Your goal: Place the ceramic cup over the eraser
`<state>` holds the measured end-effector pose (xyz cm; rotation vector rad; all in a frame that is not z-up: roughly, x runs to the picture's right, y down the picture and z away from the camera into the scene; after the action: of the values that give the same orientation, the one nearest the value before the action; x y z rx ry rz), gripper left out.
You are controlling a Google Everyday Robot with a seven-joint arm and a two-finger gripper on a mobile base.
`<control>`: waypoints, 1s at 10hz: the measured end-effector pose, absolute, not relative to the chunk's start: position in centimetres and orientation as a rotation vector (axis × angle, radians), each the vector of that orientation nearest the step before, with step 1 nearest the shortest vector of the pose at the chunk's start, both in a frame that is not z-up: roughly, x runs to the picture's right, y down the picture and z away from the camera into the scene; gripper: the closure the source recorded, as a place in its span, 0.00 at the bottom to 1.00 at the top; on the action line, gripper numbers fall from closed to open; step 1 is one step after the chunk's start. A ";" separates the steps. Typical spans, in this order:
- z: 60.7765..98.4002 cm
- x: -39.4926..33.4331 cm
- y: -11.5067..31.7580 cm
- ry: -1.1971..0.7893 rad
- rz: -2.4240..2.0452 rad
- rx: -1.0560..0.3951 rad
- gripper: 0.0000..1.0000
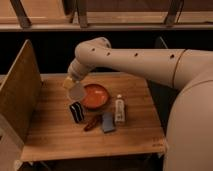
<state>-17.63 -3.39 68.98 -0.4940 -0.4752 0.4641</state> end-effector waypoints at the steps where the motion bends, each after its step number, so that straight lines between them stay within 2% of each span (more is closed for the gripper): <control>1: 69.1 -17.8 -3.1 -0.477 0.460 -0.503 1.00; 5: 69.1 -17.8 -3.2 -0.477 0.462 -0.503 1.00; 10: 68.8 -18.4 -1.0 -0.435 0.422 -0.565 1.00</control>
<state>-18.41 -0.99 68.78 -0.5655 -0.4353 0.4225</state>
